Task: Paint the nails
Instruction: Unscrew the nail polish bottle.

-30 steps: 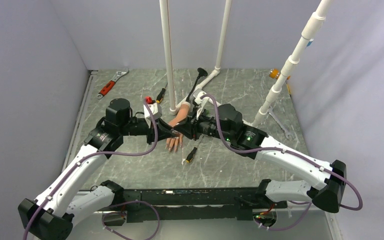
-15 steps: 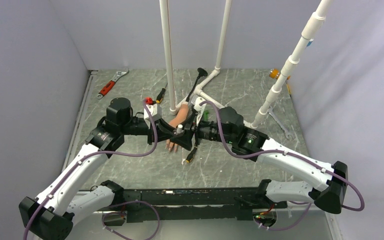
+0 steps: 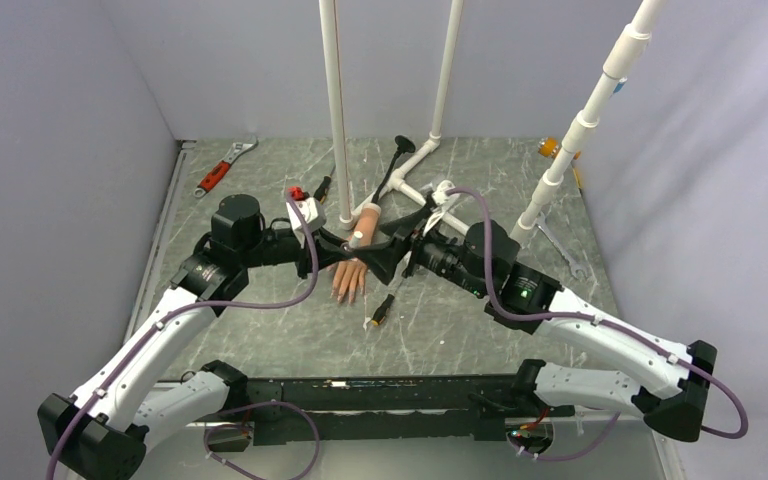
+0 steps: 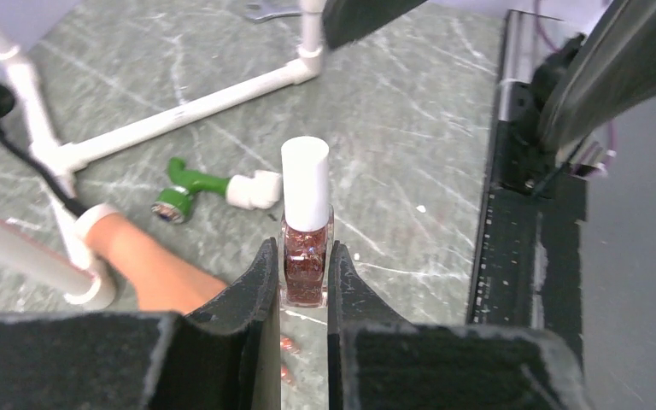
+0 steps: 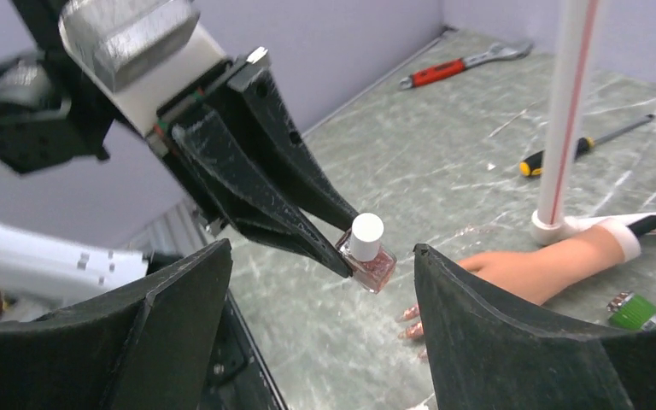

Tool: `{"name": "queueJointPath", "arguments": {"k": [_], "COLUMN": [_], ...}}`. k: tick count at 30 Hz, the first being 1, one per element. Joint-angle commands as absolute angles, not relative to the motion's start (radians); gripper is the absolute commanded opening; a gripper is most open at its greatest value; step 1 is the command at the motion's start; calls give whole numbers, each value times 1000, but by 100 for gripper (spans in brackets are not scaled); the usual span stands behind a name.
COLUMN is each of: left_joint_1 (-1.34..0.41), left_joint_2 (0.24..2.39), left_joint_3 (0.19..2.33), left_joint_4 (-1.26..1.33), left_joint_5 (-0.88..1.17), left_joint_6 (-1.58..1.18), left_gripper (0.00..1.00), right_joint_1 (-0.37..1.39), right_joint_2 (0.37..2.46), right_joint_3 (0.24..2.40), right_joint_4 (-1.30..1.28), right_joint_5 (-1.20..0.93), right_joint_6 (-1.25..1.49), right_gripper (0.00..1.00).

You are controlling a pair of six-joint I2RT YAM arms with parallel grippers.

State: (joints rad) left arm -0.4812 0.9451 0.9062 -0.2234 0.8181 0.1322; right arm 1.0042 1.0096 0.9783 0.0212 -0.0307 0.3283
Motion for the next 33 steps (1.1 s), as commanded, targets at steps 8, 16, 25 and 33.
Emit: {"name": "queueJointPath", "arguments": {"k": [8,16,25,33], "left_joint_1": [-482,-482,-482,-483], "left_joint_2": [920,928,917,913], "left_joint_3": [928,931,930,928], "left_joint_4": [-193,-195,-193,-193], "left_joint_5": [608,597,595,593], "left_joint_6": [107,104,103,105], "left_gripper": [0,0,0,0], "right_joint_1": [1062,1097,1104,1105], "right_joint_2": [1142,1233,1255,1297], "right_joint_3": [1091,1144,1155,1183], "right_joint_4": [13,36,51,36], "right_joint_5": [311,371,442,445], "right_joint_6": [483,508,508,504], "right_gripper": [72,67,52,51]}}
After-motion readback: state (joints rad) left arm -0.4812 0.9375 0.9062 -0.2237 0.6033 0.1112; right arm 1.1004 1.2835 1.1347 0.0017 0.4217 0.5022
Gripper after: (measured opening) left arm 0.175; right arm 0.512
